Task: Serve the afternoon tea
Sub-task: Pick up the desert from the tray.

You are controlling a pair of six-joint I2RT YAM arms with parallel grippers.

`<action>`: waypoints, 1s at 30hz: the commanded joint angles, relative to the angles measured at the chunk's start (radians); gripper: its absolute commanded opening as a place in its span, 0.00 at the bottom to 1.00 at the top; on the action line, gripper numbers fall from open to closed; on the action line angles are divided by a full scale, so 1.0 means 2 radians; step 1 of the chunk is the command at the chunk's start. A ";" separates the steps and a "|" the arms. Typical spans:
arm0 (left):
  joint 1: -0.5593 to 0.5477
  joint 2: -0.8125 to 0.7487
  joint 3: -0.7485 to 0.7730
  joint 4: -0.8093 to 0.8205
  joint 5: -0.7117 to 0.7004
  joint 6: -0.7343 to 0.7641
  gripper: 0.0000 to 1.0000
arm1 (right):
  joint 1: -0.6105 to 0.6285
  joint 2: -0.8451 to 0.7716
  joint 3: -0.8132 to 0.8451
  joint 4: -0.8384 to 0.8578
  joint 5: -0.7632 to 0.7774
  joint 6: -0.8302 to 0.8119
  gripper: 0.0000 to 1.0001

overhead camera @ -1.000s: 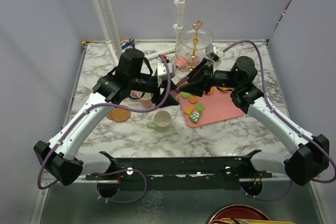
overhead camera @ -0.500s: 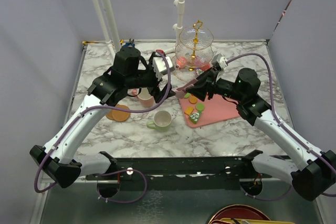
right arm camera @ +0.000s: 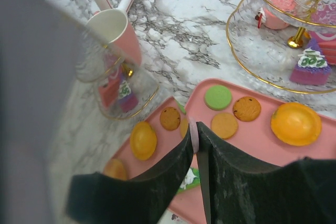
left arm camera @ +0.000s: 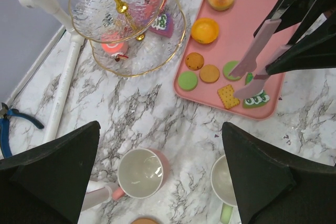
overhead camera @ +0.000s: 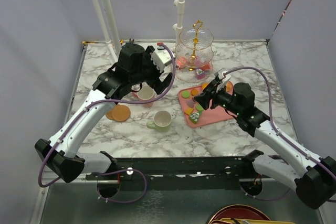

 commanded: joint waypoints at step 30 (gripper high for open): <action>0.000 -0.001 -0.013 0.014 0.003 0.020 0.99 | 0.283 0.007 -0.035 -0.090 0.521 0.162 0.54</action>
